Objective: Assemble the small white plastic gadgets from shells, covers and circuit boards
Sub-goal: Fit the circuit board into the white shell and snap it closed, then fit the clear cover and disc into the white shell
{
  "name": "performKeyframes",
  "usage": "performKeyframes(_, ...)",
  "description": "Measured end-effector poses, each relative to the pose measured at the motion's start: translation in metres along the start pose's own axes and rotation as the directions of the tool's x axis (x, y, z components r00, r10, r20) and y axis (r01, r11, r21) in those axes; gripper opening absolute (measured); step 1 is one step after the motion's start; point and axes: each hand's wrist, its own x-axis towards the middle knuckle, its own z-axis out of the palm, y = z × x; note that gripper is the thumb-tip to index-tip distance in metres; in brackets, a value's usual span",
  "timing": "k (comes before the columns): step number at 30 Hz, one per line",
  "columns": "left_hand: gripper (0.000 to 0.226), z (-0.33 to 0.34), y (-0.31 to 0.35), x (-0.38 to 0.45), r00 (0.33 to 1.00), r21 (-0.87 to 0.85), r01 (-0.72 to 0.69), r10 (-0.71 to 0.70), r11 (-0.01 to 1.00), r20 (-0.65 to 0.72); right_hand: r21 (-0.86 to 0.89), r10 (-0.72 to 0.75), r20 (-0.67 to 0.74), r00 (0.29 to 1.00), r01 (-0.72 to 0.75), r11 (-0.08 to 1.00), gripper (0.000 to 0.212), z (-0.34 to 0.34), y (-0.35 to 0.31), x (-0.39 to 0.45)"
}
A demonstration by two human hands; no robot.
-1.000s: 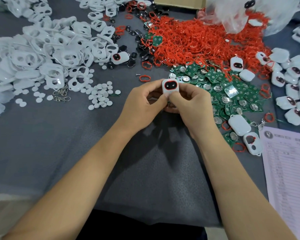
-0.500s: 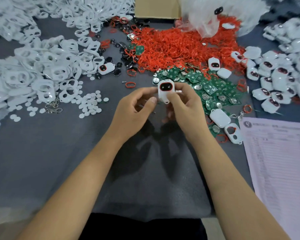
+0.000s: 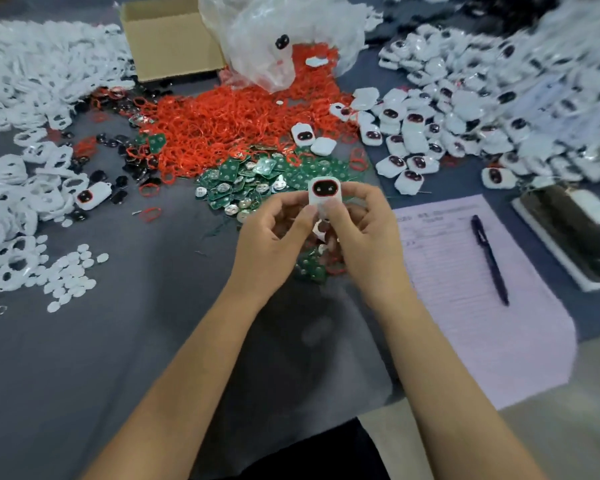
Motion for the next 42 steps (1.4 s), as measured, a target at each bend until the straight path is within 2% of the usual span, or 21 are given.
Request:
performKeyframes(4, 0.025, 0.024, -0.004, 0.005, 0.999, -0.025, 0.042, -0.042, 0.999, -0.007, -0.065, 0.08, -0.003, 0.997, -0.08, 0.995, 0.009, -0.032, -0.006, 0.014)
performKeyframes(7, 0.026, 0.034, -0.015, 0.004, 0.996, 0.016, 0.082, -0.081, 0.997, -0.04, -0.164, 0.149, 0.051, 0.988, -0.139, 0.977, 0.014, -0.052, -0.012, 0.028)
performKeyframes(8, 0.023, 0.036, -0.018, 0.004, 0.996, 0.01, 0.086, -0.086, 0.996, -0.037, -0.141, 0.138, 0.019, 0.99, -0.134, 0.981, 0.015, -0.056, -0.015, 0.033)
performKeyframes(10, 0.02, 0.038, -0.02, 0.006, 0.996, -0.009, 0.081, -0.081, 0.997, -0.03, 0.054, 0.109, -0.14, 0.984, -0.103, 0.993, 0.013, -0.06, -0.019, 0.04)
performKeyframes(12, 0.019, 0.037, -0.02, 0.006, 0.997, -0.019, 0.074, -0.074, 0.997, -0.019, 0.191, 0.115, -0.255, 0.96, -0.066, 0.979, 0.035, -0.055, -0.018, 0.042)
performKeyframes(13, 0.019, 0.036, -0.019, 0.006, 0.997, -0.026, 0.069, -0.07, 0.997, -0.019, 0.191, 0.123, -0.251, 0.96, -0.075, 0.979, 0.046, -0.05, -0.015, 0.041)
performKeyframes(14, 0.019, 0.035, -0.019, 0.004, 0.998, -0.031, 0.062, -0.063, 0.998, -0.026, 0.149, 0.126, -0.222, 0.967, -0.094, 0.984, 0.044, -0.043, -0.011, 0.038)
performKeyframes(16, 0.019, 0.031, -0.018, 0.001, 0.997, -0.012, 0.035, -0.035, 0.999, -0.063, 0.022, 0.106, -0.16, 0.981, -0.104, 0.994, 0.016, -0.028, -0.004, 0.03)
performKeyframes(17, 0.019, 0.028, -0.017, -0.001, 0.996, 0.008, 0.017, -0.016, 1.0, -0.086, -0.057, 0.072, -0.151, 0.986, -0.082, 0.995, 0.01, -0.021, 0.001, 0.025)
performKeyframes(20, 0.017, 0.016, -0.014, -0.005, 0.991, 0.107, -0.017, 0.031, 0.994, -0.133, -0.237, -0.039, -0.128, 0.991, 0.007, 0.971, 0.011, 0.002, 0.009, 0.012)
performKeyframes(27, 0.021, -0.077, -0.016, -0.032, 0.942, 0.384, -0.044, 0.166, 0.922, -0.291, -0.219, -0.102, 0.139, 0.985, 0.131, 0.967, 0.01, 0.098, 0.006, -0.012)
performKeyframes(32, 0.021, -0.176, -0.026, -0.074, 0.88, 0.506, 0.119, 0.145, 0.854, -0.451, -0.198, -0.133, 0.369, 0.92, 0.217, 0.956, 0.012, 0.186, 0.009, -0.042)
performKeyframes(35, 0.018, -0.233, -0.031, -0.111, 0.827, 0.595, 0.266, 0.136, 0.759, -0.545, -0.194, -0.187, 0.48, 0.857, 0.312, 0.93, 0.01, 0.224, 0.016, -0.068)
performKeyframes(38, 0.016, -0.272, -0.037, -0.144, 0.77, 0.576, 0.427, 0.055, 0.697, -0.636, -0.201, -0.241, 0.57, 0.786, 0.418, 0.886, 0.012, 0.252, 0.017, -0.081)
performKeyframes(40, 0.014, -0.287, -0.039, -0.157, 0.743, 0.568, 0.474, 0.04, 0.673, -0.668, -0.233, -0.281, 0.601, 0.748, 0.5, 0.834, 0.011, 0.27, 0.015, -0.085)
performKeyframes(42, 0.012, -0.295, -0.038, -0.163, 0.726, 0.539, 0.469, 0.042, 0.699, -0.686, -0.289, -0.337, 0.588, 0.736, 0.58, 0.762, 0.007, 0.289, 0.012, -0.089)
